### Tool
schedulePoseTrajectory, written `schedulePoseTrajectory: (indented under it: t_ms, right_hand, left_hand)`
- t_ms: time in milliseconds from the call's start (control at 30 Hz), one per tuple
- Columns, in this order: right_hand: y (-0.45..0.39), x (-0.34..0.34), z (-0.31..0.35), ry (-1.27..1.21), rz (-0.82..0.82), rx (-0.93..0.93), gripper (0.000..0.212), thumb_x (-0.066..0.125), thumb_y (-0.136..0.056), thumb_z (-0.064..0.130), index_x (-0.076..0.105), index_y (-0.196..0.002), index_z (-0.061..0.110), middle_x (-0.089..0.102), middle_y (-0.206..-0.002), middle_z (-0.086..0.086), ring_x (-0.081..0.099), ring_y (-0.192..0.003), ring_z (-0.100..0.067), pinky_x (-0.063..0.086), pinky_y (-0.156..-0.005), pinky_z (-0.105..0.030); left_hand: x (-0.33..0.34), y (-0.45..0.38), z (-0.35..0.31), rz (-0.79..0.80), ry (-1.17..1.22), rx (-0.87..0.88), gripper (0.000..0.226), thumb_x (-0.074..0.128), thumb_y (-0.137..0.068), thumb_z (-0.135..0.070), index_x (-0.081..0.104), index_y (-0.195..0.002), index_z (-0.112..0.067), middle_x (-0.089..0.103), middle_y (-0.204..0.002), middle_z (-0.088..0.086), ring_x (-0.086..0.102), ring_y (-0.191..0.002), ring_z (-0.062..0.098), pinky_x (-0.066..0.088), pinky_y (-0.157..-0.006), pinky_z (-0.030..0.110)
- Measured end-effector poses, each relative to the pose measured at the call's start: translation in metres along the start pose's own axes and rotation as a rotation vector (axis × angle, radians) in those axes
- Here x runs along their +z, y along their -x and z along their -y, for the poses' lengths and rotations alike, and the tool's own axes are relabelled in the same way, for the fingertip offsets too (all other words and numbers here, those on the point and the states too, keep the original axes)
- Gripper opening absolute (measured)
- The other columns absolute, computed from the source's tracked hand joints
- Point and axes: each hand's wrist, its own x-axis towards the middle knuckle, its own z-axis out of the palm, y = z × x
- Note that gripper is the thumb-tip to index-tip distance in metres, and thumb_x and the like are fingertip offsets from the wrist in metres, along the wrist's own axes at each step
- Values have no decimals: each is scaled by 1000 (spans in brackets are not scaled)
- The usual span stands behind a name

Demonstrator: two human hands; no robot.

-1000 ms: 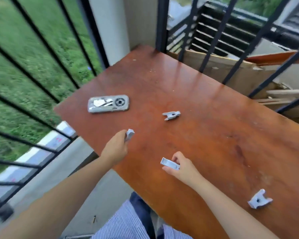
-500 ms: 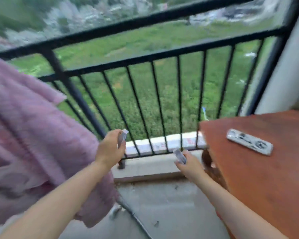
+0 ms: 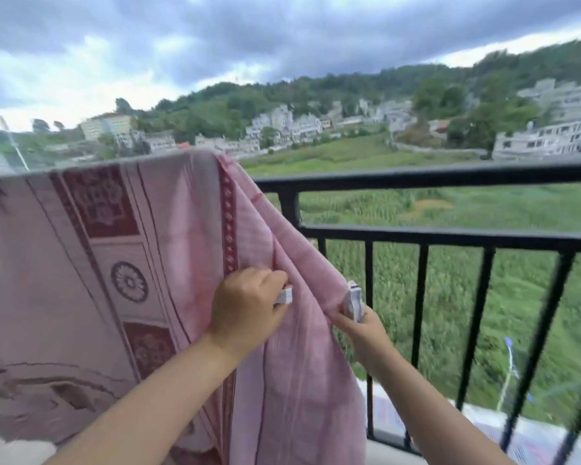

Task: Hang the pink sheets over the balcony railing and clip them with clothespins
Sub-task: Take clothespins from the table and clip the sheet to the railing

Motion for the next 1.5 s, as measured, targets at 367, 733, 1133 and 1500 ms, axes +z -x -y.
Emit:
schedulePoseTrajectory:
  t_ms: [367, 733, 1133, 1500]
  right_hand:
    - [-51, -37, 85, 63, -16, -254, 20, 67, -74, 3, 61, -68, 21, 64, -68, 2, 63, -62, -9, 55, -57, -24]
    - [-35, -99, 119, -25, 135, -359, 12, 59, -80, 6, 56, -68, 9, 51, -76, -13, 46, -76, -25, 39, -77, -44]
    - [-32, -81, 55, 224, 1, -368, 36, 61, -84, 17, 38, -56, 16, 36, -60, -6, 34, -54, -11, 31, -60, -17]
    - [-16, -94, 21, -40, -179, -214, 36, 64, -79, 2, 44, -55, 20, 41, -51, 6, 36, -48, -6, 30, -52, -25]
  left_hand:
    - [-25, -41, -19, -144, -142, 96, 17, 76, -63, -14, 69, -77, -7, 67, -67, 6, 58, -47, 21, 46, -44, 23]
    - [20, -146, -83, 246, 46, -179, 30, 55, -85, -29, 57, -111, -13, 63, -110, 9, 58, -101, 30, 45, -80, 36]
    - [18, -177, -86, -17, 301, -324, 13, 62, -83, -19, 63, -88, -8, 49, -63, -4, 44, -58, 15, 27, -48, 20]
    - [44, -191, -83, -138, 139, -400, 19, 60, -84, -17, 63, -97, -3, 67, -93, 16, 61, -83, 28, 39, -64, 26]
